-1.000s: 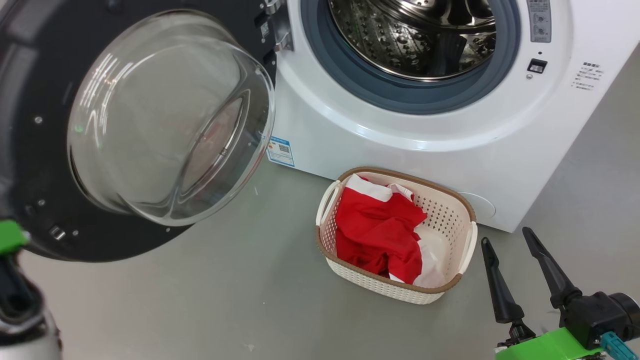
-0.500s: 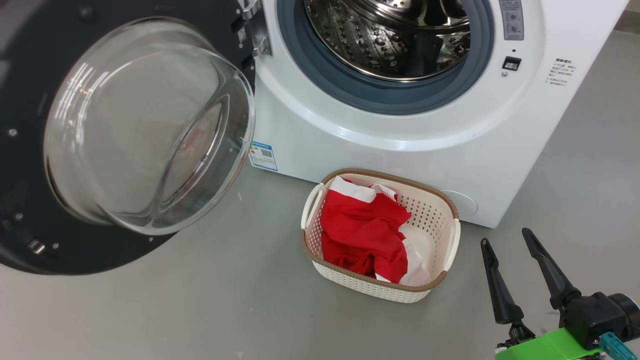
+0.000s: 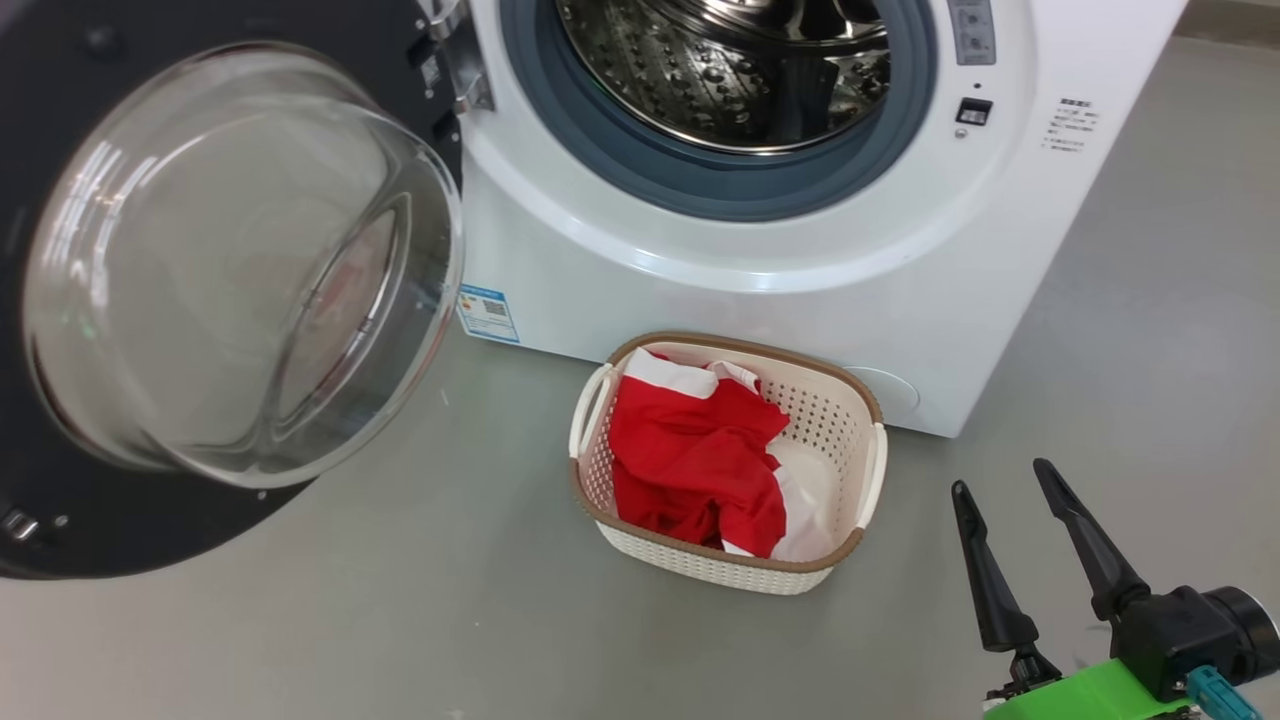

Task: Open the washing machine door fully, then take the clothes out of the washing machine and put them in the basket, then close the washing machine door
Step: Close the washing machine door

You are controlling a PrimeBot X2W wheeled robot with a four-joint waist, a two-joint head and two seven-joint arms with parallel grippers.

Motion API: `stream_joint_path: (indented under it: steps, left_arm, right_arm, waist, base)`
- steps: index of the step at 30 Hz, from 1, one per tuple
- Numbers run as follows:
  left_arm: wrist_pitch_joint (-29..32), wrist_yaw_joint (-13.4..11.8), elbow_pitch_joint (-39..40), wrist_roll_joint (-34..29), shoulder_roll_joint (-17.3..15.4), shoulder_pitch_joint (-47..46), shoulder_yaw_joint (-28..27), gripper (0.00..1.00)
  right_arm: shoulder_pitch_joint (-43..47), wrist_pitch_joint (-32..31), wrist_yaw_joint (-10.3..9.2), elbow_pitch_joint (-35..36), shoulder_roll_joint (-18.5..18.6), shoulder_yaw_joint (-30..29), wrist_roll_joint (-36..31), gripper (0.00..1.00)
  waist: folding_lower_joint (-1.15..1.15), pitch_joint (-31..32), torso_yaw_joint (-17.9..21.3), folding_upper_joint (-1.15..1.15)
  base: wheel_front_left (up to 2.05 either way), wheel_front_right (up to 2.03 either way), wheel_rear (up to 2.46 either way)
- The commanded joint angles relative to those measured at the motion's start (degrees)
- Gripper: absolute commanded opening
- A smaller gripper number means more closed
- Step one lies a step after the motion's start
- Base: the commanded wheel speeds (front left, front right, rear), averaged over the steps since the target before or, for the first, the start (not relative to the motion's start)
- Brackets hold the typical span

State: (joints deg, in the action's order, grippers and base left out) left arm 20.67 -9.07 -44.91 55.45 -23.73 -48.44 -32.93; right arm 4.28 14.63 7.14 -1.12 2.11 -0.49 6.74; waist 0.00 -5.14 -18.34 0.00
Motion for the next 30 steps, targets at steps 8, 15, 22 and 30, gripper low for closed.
stream_joint_path:
  steps: [8,15,22,30]
  left_arm:
    - [4.9,1.5,-3.0,0.3,-6.6,-1.4,1.1,0.00]
    - [8.6,3.5,-4.9,1.2,-7.5,-0.7,1.7,0.00]
    - [13.2,5.3,-5.2,2.4,-7.2,-0.1,2.6,0.00]
    - [18.1,7.3,-4.5,4.5,-5.9,1.1,2.9,0.00]
  right_arm:
    - [-2.2,0.0,0.35,1.6,0.8,1.9,-0.8,1.00]
    - [-2.0,0.0,0.35,1.7,0.8,1.5,-0.6,1.00]
    - [-2.2,0.0,0.35,1.7,0.8,1.5,-0.4,1.00]
    - [-2.4,0.1,0.35,1.5,0.8,1.8,0.0,1.00]
  waist:
    - [0.00,-0.6,1.7,0.00]
    - [0.00,-0.8,1.8,0.00]
    - [0.00,-0.6,1.2,0.00]
    - [0.00,-0.7,1.1,0.00]
  base:
    - [0.00,0.00,0.00]
    - [0.00,0.00,0.00]
    - [0.00,0.00,0.00]
    - [0.00,0.00,0.00]
